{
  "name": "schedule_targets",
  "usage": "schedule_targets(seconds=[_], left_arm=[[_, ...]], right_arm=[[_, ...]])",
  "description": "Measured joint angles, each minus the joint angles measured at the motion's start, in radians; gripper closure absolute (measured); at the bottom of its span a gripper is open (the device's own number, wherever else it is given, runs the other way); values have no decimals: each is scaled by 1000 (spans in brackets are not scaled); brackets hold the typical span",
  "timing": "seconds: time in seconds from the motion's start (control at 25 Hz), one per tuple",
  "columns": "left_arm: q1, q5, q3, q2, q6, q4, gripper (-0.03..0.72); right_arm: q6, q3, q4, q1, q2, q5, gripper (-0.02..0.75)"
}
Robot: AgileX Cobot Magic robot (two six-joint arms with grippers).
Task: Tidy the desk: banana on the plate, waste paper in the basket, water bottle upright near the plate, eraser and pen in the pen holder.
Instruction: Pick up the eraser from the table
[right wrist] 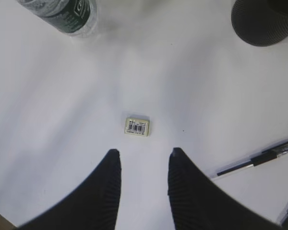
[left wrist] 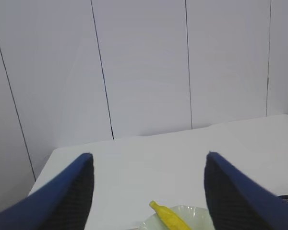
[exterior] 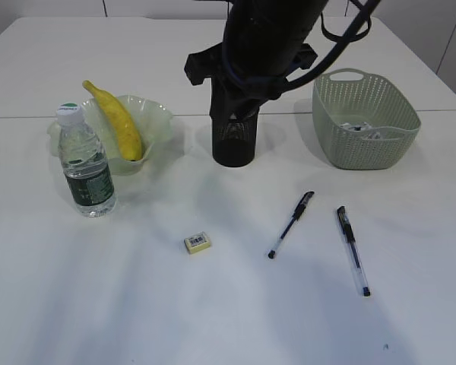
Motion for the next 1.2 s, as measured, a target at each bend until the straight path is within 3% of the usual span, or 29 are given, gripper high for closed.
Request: schedule_targets(seconds=[0.48, 0.84, 1.08, 1.2], left_arm=[[0, 4, 0, 0, 0, -6, 181], [0, 4, 0, 0, 0, -6, 181], [0, 5, 0, 0, 0, -6, 181], [0, 6, 0, 0, 0, -6, 181]], right_arm=[[-8, -8, 3, 11, 106, -38, 485], [18, -10, -46, 91, 177, -38, 482], [92, -10, -60, 98, 236, -2, 363], [98, -10, -62, 98, 261, 4, 344]])
